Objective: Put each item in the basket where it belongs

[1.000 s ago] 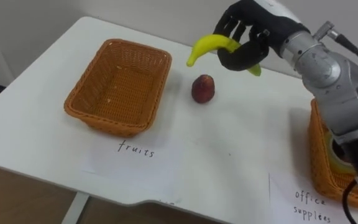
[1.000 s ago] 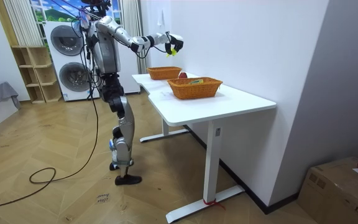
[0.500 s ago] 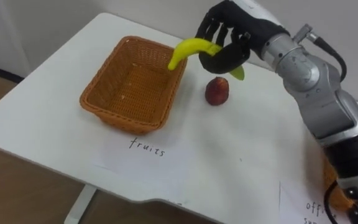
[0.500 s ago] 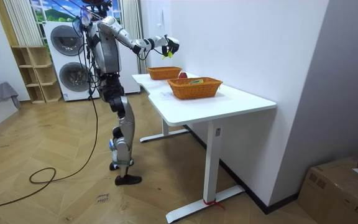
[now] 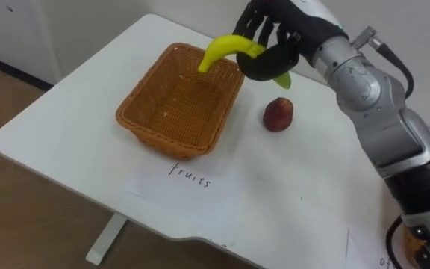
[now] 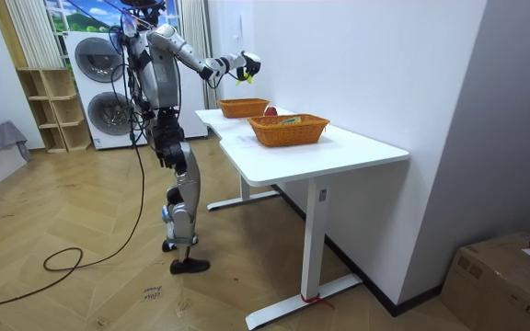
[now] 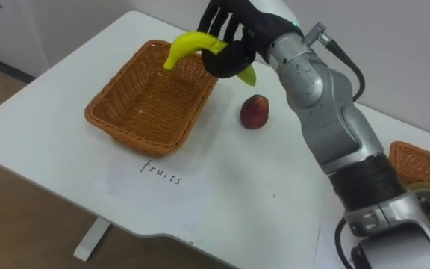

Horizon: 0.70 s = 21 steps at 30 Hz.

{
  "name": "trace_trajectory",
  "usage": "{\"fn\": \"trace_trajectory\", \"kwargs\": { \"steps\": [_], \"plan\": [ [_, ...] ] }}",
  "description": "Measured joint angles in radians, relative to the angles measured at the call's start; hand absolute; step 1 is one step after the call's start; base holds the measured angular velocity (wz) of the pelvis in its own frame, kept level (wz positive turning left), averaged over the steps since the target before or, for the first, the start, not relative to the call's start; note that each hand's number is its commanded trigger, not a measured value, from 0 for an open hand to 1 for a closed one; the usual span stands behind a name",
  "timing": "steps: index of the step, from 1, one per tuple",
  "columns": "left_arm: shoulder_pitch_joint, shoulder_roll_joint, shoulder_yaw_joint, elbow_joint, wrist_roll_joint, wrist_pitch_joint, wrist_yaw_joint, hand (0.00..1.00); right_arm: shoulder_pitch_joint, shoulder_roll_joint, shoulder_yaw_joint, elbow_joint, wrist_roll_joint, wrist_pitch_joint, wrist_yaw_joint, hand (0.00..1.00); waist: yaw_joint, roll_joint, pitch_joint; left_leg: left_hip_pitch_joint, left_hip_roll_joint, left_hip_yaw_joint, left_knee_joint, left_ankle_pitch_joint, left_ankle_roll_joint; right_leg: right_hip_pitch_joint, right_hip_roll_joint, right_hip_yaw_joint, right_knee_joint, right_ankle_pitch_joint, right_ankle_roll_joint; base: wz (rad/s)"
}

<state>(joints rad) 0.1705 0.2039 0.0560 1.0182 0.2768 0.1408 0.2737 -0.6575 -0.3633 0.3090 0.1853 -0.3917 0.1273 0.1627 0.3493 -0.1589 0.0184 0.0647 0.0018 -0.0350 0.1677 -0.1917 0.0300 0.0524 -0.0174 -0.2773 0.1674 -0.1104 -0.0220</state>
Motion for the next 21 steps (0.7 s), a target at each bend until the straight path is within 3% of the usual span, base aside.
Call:
{"fn": "trace_trajectory", "kwargs": {
  "steps": [8, 17, 21],
  "plan": [
    [0.002, 0.000, 0.000, -0.011, 0.008, 0.006, 0.001, 0.00, -0.001, 0.015, 0.083, 0.002, 0.001, -0.004, -0.018, 1.00, 0.016, -0.001, -0.0004, -0.006, 0.000, -0.002, -0.002, 0.000, 0.000, -0.005, -0.002, -0.002, -0.002, -0.003, 0.003, 0.00],
    [-0.004, 0.002, -0.003, -0.030, 0.024, 0.035, -0.004, 0.00, -0.011, 0.015, 0.154, 0.047, 0.002, 0.009, -0.017, 1.00, 0.022, -0.010, -0.0064, -0.019, -0.013, -0.037, 0.006, 0.001, 0.001, -0.003, -0.012, -0.057, -0.002, -0.006, 0.006, 0.11],
    [-0.003, 0.015, -0.029, -0.034, 0.025, 0.036, -0.004, 0.00, -0.015, 0.041, 0.173, 0.086, -0.007, 0.027, -0.017, 1.00, 0.027, -0.014, -0.0063, -0.019, -0.015, -0.050, 0.004, 0.002, 0.002, -0.001, -0.013, -0.055, -0.001, -0.008, 0.009, 0.09]
  ]
}}
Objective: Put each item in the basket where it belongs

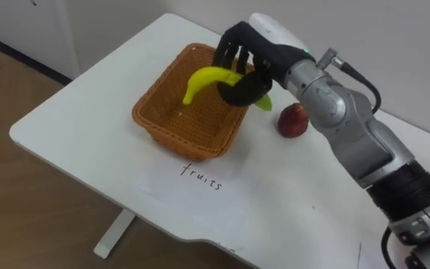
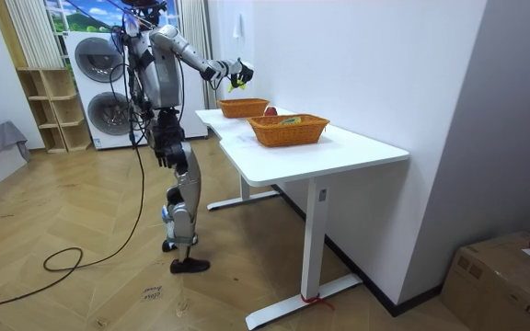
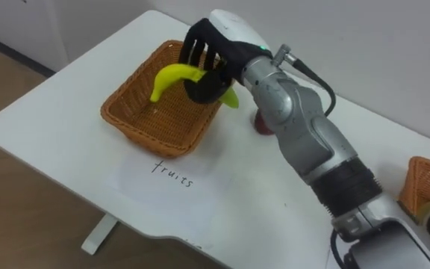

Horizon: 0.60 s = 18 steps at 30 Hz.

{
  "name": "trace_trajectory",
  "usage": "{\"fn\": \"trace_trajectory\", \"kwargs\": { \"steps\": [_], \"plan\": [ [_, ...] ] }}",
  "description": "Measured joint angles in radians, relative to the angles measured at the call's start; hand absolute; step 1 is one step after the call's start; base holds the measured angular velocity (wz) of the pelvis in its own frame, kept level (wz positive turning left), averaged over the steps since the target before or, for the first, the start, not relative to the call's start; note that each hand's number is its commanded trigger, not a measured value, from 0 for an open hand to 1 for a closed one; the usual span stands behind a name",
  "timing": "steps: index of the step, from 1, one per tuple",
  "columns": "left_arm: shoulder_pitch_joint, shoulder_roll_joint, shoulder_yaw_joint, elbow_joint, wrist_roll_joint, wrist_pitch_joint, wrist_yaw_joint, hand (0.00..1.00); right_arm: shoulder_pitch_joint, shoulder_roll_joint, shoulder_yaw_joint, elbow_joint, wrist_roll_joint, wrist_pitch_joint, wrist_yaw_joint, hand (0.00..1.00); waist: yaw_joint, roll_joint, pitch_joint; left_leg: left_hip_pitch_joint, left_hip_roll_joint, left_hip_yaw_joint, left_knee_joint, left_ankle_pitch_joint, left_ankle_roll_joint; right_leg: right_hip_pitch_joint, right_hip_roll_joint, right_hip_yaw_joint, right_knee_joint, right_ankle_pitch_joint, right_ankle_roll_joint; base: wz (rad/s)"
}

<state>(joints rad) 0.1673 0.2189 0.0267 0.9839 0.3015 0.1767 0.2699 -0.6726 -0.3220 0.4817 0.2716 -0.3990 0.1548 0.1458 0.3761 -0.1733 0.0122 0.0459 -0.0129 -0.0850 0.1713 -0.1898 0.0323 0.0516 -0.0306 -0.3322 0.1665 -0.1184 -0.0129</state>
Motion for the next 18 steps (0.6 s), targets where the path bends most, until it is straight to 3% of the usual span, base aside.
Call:
{"fn": "trace_trajectory", "kwargs": {
  "steps": [7, 10, 12, 18],
  "plan": [
    [-0.002, -0.003, -0.013, 0.000, -0.004, -0.003, -0.001, 0.00, -0.005, 0.046, 0.013, 0.032, 0.000, -0.001, 0.000, 1.00, 0.016, -0.009, 0.0026, 0.001, 0.000, -0.002, -0.001, 0.000, 0.000, 0.002, -0.003, 0.005, 0.001, -0.009, 0.006, 0.00],
    [-0.013, -0.003, -0.015, 0.022, -0.008, -0.009, -0.002, 0.00, -0.017, 0.064, 0.027, 0.059, 0.000, -0.005, 0.000, 1.00, 0.020, -0.012, 0.0086, 0.000, 0.000, -0.002, -0.001, 0.000, 0.000, 0.001, -0.004, 0.004, 0.003, -0.011, 0.006, 0.00],
    [-0.023, -0.003, -0.016, 0.028, -0.007, -0.010, -0.002, 0.00, -0.035, 0.068, 0.042, 0.091, -0.001, -0.006, 0.000, 1.00, 0.022, -0.016, 0.0174, -0.004, -0.001, -0.003, -0.003, -0.001, 0.000, -0.001, -0.003, 0.004, 0.002, -0.011, 0.006, 0.00],
    [-0.031, -0.003, -0.020, 0.031, -0.006, -0.012, 0.002, 0.00, -0.035, 0.083, 0.044, 0.107, -0.033, -0.012, 0.002, 1.00, 0.043, -0.018, 0.0178, -0.007, -0.001, -0.004, -0.002, 0.000, 0.000, -0.006, -0.002, 0.004, 0.000, -0.011, 0.006, 0.00]
  ]
}}
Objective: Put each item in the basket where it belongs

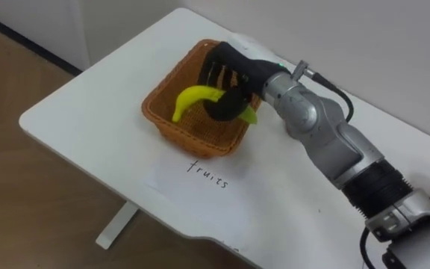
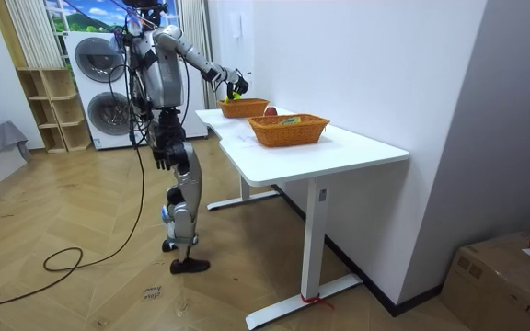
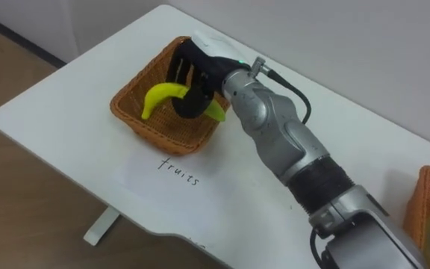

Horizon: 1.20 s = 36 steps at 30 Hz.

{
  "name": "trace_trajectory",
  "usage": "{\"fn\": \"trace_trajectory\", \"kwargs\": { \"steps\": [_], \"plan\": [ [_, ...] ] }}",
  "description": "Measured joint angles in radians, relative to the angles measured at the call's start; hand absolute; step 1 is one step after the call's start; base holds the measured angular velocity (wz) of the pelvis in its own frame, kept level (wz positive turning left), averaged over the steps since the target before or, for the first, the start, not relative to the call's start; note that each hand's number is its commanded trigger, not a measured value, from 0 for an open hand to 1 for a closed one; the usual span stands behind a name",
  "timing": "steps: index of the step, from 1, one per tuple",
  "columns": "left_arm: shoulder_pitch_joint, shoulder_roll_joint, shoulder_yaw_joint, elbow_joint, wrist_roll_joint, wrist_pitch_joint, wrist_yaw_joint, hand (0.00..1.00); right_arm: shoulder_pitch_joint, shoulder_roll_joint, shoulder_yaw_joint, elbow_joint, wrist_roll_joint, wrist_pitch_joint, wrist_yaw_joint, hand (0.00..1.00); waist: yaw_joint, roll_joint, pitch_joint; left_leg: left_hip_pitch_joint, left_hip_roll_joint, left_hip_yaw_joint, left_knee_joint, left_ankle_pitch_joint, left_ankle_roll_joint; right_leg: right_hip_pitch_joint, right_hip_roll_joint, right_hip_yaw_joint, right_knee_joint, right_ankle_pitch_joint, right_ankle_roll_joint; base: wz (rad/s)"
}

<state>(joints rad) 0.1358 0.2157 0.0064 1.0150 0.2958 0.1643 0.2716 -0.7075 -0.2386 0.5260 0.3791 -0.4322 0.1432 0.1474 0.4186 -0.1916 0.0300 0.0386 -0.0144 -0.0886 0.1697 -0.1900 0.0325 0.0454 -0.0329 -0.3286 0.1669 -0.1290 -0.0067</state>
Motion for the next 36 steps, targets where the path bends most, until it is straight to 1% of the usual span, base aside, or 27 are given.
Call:
{"fn": "trace_trajectory", "kwargs": {
  "steps": [1, 2, 3, 4, 5, 9, 19, 24, 36],
  "plan": [
    [-0.001, 0.000, -0.001, 0.000, 0.000, -0.001, 0.000, 0.00, 0.000, 0.003, 0.000, 0.000, 0.001, -0.001, 0.000, 1.00, 0.002, 0.000, -0.0002, 0.000, 0.000, 0.000, 0.000, 0.000, 0.000, 0.000, 0.000, 0.000, 0.000, 0.000, 0.000, 0.00],
    [-0.003, 0.000, -0.004, 0.003, 0.000, -0.004, 0.000, 0.00, 0.000, 0.009, 0.002, 0.000, 0.002, -0.003, 0.000, 0.60, 0.003, -0.001, -0.0005, 0.001, 0.001, 0.000, 0.000, 0.000, 0.000, -0.001, 0.000, -0.001, 0.000, 0.000, 0.000, 0.00],
    [-0.012, 0.000, -0.013, 0.016, 0.000, -0.005, 0.001, 0.00, 0.000, 0.012, 0.004, 0.000, 0.002, -0.006, 0.000, 0.53, 0.004, -0.001, -0.0008, 0.003, 0.001, -0.001, 0.000, 0.000, 0.000, -0.001, 0.000, -0.001, -0.002, 0.000, 0.000, 0.00],
    [-0.016, 0.000, -0.015, 0.022, 0.000, -0.005, 0.001, 0.00, 0.000, 0.013, 0.005, 0.000, 0.002, -0.010, 0.000, 0.04, 0.005, -0.001, -0.0009, 0.003, 0.001, -0.001, 0.000, 0.000, 0.000, -0.001, 0.000, -0.001, -0.002, 0.000, 0.000, 0.00],
    [-0.020, 0.000, -0.016, 0.027, 0.000, -0.005, 0.001, 0.00, 0.000, 0.014, 0.005, 0.000, 0.003, -0.018, 0.000, 0.00, 0.006, -0.002, -0.0015, 0.003, 0.001, -0.001, 0.000, 0.000, 0.000, 0.000, 0.000, -0.001, -0.005, 0.000, 0.000, 0.00],
    [-0.025, 0.001, -0.012, 0.027, 0.001, -0.012, 0.002, 0.00, -0.001, 0.014, 0.005, 0.000, 0.003, -0.022, -0.004, 0.00, 0.007, -0.003, -0.0024, 0.003, 0.001, -0.001, -0.001, 0.000, 0.000, 0.006, 0.000, 0.000, -0.019, 0.000, 0.000, 0.00],
    [-0.027, 0.001, -0.012, 0.022, 0.007, -0.012, 0.002, 0.00, -0.001, 0.014, 0.005, 0.003, -0.001, -0.022, -0.001, 0.00, 0.007, 0.000, -0.0016, 0.003, 0.001, 0.000, 0.000, 0.000, 0.000, 0.006, 0.001, -0.001, -0.018, 0.000, 0.000, 0.00],
    [-0.026, 0.001, -0.010, 0.022, 0.013, -0.012, 0.002, 0.00, -0.001, 0.014, 0.005, 0.035, -0.002, -0.022, 0.007, 0.00, 0.010, 0.005, -0.0011, 0.004, 0.000, 0.000, 0.000, 0.000, 0.000, 0.007, 0.001, -0.001, -0.018, 0.000, 0.000, 0.00],
    [-0.026, 0.001, -0.010, 0.023, 0.013, -0.012, 0.002, 0.00, -0.001, 0.013, 0.005, 0.046, -0.003, -0.021, 0.008, 0.00, 0.008, 0.006, -0.0006, 0.004, 0.000, 0.000, -0.002, 0.000, 0.000, 0.006, 0.002, -0.001, -0.018, 0.000, 0.000, 0.00]
  ]
}}
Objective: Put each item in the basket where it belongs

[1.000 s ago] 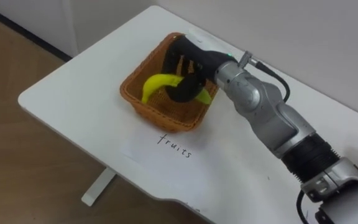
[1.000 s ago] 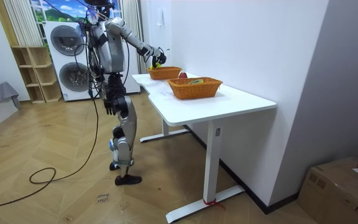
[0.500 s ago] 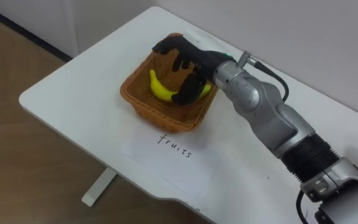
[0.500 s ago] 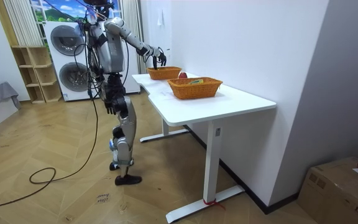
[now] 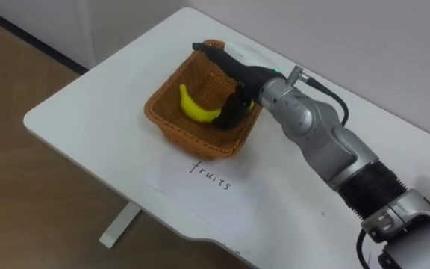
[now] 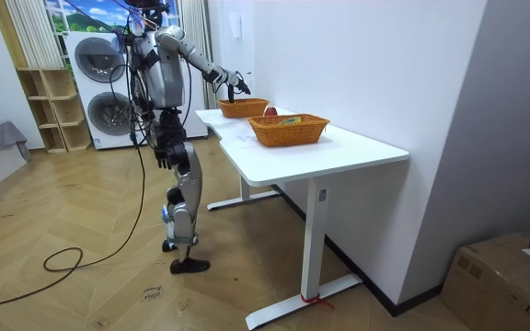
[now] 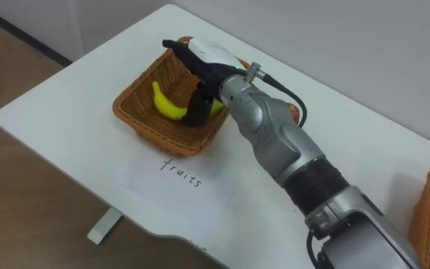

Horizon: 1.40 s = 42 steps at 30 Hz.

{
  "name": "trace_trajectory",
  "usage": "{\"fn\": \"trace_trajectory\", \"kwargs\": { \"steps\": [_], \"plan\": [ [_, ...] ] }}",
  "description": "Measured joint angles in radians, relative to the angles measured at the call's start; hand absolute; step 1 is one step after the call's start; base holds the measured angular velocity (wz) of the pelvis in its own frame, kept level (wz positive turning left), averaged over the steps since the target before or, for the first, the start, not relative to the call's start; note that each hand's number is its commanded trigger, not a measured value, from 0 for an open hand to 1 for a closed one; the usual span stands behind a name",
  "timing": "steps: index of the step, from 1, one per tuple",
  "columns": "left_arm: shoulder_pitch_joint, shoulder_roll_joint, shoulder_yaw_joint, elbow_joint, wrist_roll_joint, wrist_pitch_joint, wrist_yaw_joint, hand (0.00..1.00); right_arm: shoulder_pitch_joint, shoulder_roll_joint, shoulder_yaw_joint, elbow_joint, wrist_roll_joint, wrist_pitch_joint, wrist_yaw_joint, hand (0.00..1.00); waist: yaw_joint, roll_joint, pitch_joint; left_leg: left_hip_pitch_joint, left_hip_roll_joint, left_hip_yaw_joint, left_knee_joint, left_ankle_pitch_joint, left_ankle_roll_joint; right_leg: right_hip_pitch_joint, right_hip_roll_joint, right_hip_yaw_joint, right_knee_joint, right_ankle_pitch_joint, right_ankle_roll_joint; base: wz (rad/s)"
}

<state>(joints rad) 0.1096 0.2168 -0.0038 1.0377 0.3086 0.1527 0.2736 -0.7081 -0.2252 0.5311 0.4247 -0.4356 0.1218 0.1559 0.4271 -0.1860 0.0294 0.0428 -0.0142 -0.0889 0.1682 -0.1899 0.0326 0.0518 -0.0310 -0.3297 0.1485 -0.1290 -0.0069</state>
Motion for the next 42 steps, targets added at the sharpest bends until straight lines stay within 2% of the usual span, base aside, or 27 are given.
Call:
{"fn": "trace_trajectory", "kwargs": {
  "steps": [16, 23, 25, 27, 30, 34, 37, 42],
  "plan": [
    [0.019, 0.000, 0.018, 0.007, 0.001, 0.001, -0.021, 0.00, 0.000, -0.011, -0.007, -0.004, 0.003, -0.002, -0.001, 0.00, -0.020, 0.000, -0.0003, 0.007, 0.000, 0.001, 0.001, 0.000, 0.000, 0.013, 0.001, 0.005, 0.000, 0.000, 0.000, 0.00],
    [0.048, -0.004, 0.023, 0.004, 0.000, 0.015, -0.015, 0.00, 0.000, -0.030, -0.066, -0.012, 0.061, -0.009, -0.005, 0.00, -0.048, 0.011, -0.0015, 0.001, -0.001, -0.008, 0.011, 0.000, 0.000, 0.016, -0.002, -0.005, 0.000, 0.000, 0.000, 0.04],
    [0.049, -0.007, 0.031, 0.004, 0.000, 0.014, -0.017, 0.00, 0.000, -0.031, -0.106, -0.013, 0.082, -0.019, -0.025, 0.00, -0.058, 0.024, -0.0048, 0.000, -0.002, -0.012, 0.013, 0.000, 0.000, 0.018, -0.003, -0.006, 0.001, 0.000, 0.000, 0.07],
    [0.058, -0.007, 0.046, 0.003, 0.001, 0.013, -0.018, 0.00, 0.000, -0.039, -0.141, -0.016, 0.124, -0.027, -0.065, 0.00, -0.067, 0.042, -0.0169, 0.001, -0.004, -0.013, 0.012, 0.000, 0.000, 0.020, -0.003, -0.007, 0.002, 0.000, 0.000, 0.02],
    [0.071, -0.008, 0.049, -0.008, 0.001, 0.013, -0.018, 0.00, 0.000, -0.059, -0.171, -0.016, 0.178, -0.036, -0.116, 0.00, -0.075, 0.051, -0.0251, 0.003, -0.008, -0.014, 0.012, 0.000, 0.000, 0.022, -0.003, -0.012, 0.002, 0.000, 0.000, 0.00],
    [0.101, -0.014, 0.061, -0.038, 0.001, 0.013, -0.018, 0.00, 0.003, -0.067, -0.207, -0.012, 0.224, -0.037, -0.169, 0.00, -0.094, 0.055, -0.0220, 0.014, -0.008, -0.012, 0.012, 0.000, 0.000, 0.025, -0.002, -0.001, 0.002, 0.000, 0.000, -0.01],
    [0.114, -0.017, 0.060, -0.040, 0.001, 0.016, -0.018, 0.00, 0.015, -0.100, -0.211, -0.013, 0.315, -0.036, -0.208, 0.00, -0.109, 0.059, -0.0195, 0.024, -0.008, -0.015, 0.009, 0.000, 0.000, 0.041, -0.003, -0.002, 0.002, 0.000, 0.000, 0.03],
    [0.120, -0.029, 0.059, -0.040, 0.000, 0.019, -0.020, 0.00, 0.030, -0.104, -0.255, -0.006, 0.394, -0.037, -0.272, 0.00, -0.143, 0.065, -0.0177, 0.023, -0.010, -0.024, 0.014, 0.000, 0.000, 0.046, -0.003, -0.003, 0.001, 0.000, 0.000, 0.04]
  ]
}}
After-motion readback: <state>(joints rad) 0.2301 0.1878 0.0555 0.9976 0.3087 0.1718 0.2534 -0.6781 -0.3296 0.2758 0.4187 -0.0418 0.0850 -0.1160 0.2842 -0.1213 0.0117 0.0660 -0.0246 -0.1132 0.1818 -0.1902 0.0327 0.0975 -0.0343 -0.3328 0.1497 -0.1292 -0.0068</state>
